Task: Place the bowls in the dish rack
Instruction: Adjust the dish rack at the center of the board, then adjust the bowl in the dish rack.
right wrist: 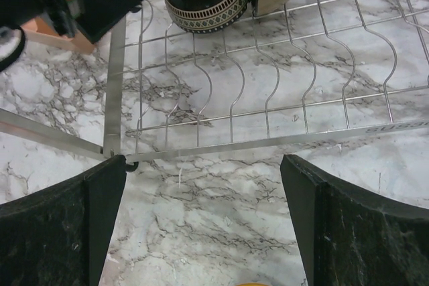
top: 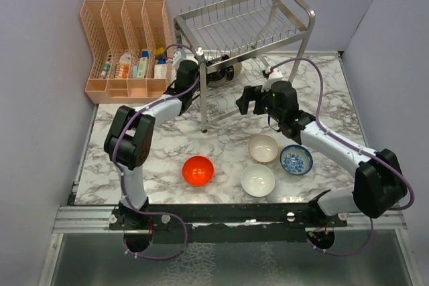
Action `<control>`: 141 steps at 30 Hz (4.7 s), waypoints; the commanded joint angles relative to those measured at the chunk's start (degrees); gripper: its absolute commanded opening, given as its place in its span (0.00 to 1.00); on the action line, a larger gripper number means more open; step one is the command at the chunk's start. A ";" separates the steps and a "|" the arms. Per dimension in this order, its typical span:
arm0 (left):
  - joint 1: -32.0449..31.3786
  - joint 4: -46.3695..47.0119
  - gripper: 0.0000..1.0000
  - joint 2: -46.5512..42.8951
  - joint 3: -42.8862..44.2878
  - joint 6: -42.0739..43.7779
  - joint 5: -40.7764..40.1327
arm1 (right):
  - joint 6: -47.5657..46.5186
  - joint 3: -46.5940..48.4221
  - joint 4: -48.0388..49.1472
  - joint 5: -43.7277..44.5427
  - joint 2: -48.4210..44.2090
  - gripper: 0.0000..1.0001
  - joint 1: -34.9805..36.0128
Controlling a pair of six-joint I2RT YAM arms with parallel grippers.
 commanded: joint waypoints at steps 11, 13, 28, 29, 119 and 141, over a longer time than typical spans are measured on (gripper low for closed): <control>0.41 -5.67 0.90 6.64 8.61 1.96 -4.06 | -1.49 5.08 -4.94 -0.69 1.18 0.98 -0.40; 0.41 -7.56 0.93 7.22 9.47 2.60 -4.66 | -1.19 4.70 -4.39 -1.01 1.44 0.98 -0.44; -2.04 -3.97 0.99 2.15 -0.23 9.43 -8.88 | -1.34 3.08 -2.54 -2.56 1.80 0.98 -0.40; -2.09 -4.21 0.99 2.15 0.05 11.18 -8.21 | -1.34 2.99 -2.50 -2.58 1.77 0.98 -0.40; 0.32 -26.02 0.92 23.13 29.37 16.19 -5.24 | -0.28 -3.03 1.64 -1.57 -0.23 0.98 -1.36; 0.41 -4.73 0.99 21.88 18.03 9.05 -3.15 | -3.10 -4.10 0.69 3.45 -3.62 0.98 -1.36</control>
